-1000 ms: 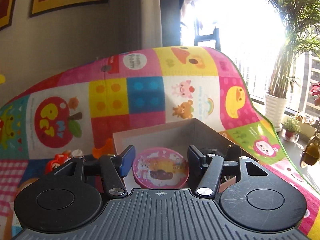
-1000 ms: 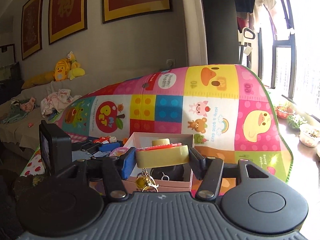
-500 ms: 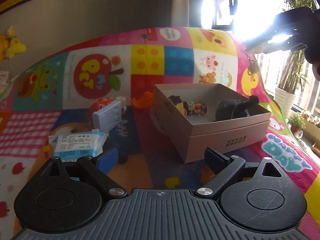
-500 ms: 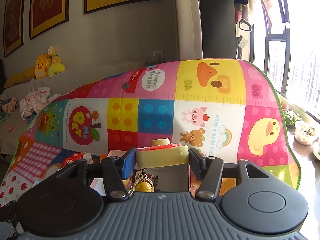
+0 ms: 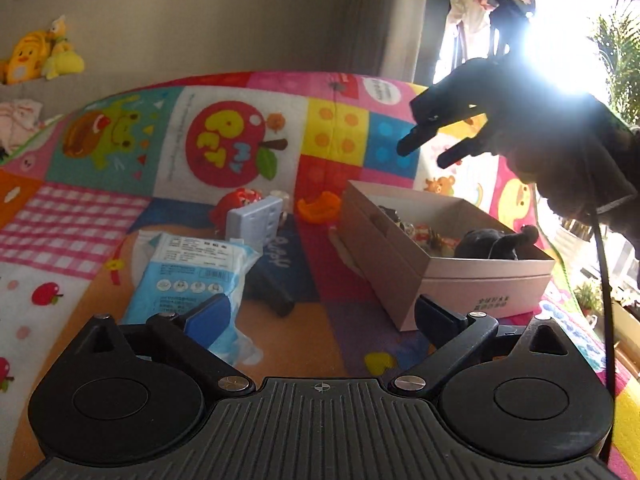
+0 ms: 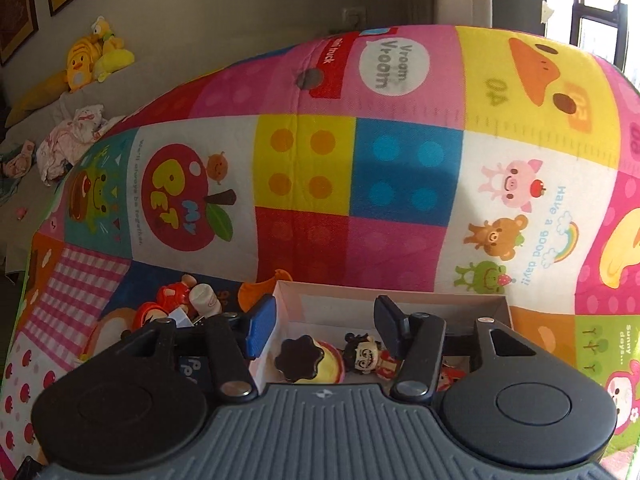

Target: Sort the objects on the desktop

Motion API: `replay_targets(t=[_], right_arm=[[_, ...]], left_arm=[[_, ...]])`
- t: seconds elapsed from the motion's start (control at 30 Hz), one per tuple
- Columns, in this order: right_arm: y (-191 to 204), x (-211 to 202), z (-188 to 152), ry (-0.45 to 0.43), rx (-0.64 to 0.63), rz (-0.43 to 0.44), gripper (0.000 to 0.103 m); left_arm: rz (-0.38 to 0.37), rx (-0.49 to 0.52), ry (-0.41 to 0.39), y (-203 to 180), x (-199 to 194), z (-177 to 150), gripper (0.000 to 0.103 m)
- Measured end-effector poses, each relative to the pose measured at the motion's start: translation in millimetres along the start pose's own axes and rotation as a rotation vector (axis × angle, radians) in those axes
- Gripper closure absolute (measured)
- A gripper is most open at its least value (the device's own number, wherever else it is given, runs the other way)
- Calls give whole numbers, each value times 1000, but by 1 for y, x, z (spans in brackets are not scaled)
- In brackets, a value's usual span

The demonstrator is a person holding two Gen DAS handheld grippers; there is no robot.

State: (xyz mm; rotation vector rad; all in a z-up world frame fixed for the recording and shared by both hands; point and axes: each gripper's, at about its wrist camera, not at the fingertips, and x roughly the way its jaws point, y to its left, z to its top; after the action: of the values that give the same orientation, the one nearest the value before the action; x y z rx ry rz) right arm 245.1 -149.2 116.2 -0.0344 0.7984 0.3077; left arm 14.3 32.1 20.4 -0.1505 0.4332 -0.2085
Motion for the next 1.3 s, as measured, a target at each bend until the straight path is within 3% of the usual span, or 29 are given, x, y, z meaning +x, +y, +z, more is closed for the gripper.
replay_targets(t=[0.07,0.2,0.27,0.37,0.47,0.67,0.87,0.97,1.3], right_arm=[[19,29,17,42,-30,1,62],[39,92,40,138,-19,-25,62],[41,120,45,191,4,-57,56],[45,145,44,244,6,-123,55],[51,154,41,293,5,-68,69],[89,132,27,260,-122,27,74],[115,99,-18,326,-245,146,83],[116,68,-40,308,-302,176,99],[105,-30,-86,204,-370,308,101]], left_arm=[[-12,-25,-24,4,-4,1,2],[-11,-96,-24,17,-2,1,2],[-14,-135,-21,25,-2,2,2],[-15,-150,-32,28,-5,3,2],[-31,-152,-30,28,-6,3,2],[-36,-128,-30,23,-7,2,2],[-28,-124,-7,23,-5,0,1],[-34,-94,10,19,-8,-1,1],[-52,-23,65,4,-21,-15,1]])
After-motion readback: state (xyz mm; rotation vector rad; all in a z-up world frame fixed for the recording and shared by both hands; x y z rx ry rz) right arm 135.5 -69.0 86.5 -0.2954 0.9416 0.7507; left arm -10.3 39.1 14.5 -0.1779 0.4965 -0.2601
